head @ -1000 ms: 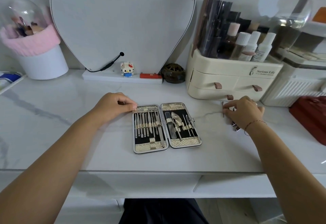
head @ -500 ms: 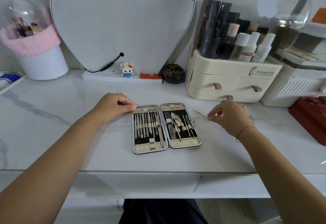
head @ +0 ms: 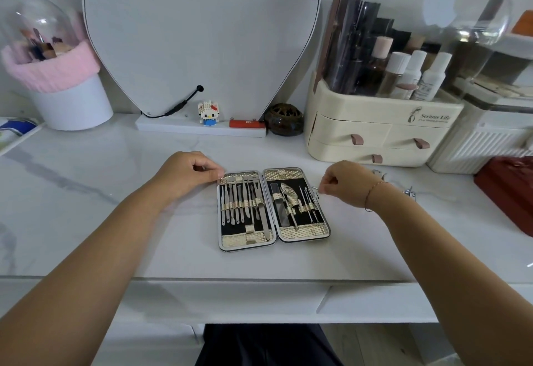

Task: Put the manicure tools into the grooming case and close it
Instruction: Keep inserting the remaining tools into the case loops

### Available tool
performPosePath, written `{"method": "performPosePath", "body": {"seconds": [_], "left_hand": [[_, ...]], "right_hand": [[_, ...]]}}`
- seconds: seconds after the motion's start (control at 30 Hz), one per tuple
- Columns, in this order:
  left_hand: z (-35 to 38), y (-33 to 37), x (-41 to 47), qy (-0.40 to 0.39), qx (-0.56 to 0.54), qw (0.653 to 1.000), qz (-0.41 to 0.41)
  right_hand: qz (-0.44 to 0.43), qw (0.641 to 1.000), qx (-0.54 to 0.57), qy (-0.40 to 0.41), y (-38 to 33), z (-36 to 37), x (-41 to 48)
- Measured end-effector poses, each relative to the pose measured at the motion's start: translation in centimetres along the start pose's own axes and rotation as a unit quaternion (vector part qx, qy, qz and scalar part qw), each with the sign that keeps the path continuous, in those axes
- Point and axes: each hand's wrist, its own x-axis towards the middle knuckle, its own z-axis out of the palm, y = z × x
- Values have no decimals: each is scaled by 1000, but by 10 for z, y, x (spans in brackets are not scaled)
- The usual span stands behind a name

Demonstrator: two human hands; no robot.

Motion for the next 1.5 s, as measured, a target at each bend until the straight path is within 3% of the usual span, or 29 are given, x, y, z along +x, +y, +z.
{"method": "performPosePath", "body": {"seconds": [0.1,0.2,0.27,0.37,0.47,0.67,1.13,1.5], "left_hand": [[0,0,0,2,3,1000,1],[-1,0,1,0,7,1000,1],[-1,0,1,-2,11,1000,1],[-1,0,1,-2,13,1000,-1],[-1,1,0,0,8,1000,-2],[-1,1,-1,-3,-5,1000,-1],[0,1,1,-1,16,1000,0],[0,1,1,2,6,1000,-2]], "right_hand": [[-5,999,-25,-22,-2,0,-2],[-8,1000,-6,12,5,1,-3],[-11,995,95,35,10,1,-1],[-13,945,325,37,9,2,2],[-25,915,402,12,4,2,8],[-51,926,372,27,-7,10,15],[-3,915,393,91,-3,19,25],[-5,932,357,60,-4,18,22]]}}
